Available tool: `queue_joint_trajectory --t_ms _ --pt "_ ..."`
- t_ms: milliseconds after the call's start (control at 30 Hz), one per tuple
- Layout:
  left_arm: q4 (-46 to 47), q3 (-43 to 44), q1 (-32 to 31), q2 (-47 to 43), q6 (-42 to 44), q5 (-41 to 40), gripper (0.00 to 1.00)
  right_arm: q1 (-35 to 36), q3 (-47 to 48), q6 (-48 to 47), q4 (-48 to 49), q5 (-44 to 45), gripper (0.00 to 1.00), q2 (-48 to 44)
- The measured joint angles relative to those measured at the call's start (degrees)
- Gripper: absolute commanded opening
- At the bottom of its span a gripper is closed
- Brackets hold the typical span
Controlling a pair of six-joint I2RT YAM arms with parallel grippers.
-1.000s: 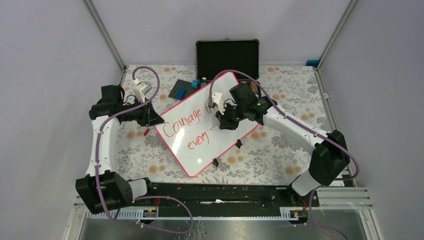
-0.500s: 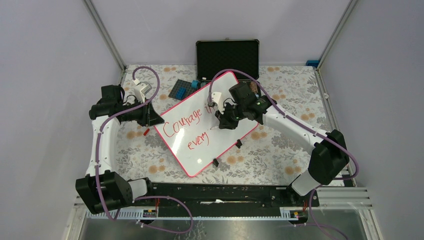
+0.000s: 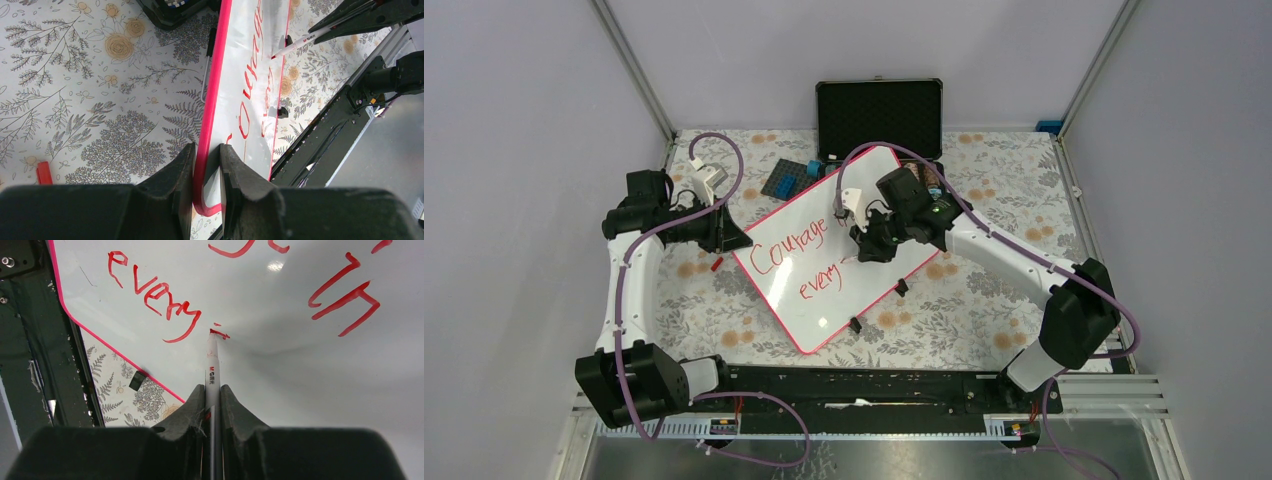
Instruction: Write a sentence on the whiteboard
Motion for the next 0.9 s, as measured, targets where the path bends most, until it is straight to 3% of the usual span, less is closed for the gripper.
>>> queue_joint_trajectory --t_ms 900 --pt "0.0 0.0 0.0 0.0 0.0 0.0 0.02 -0.9 -2.5 -1.2 -0.7 0.9 0.00 -1.1"
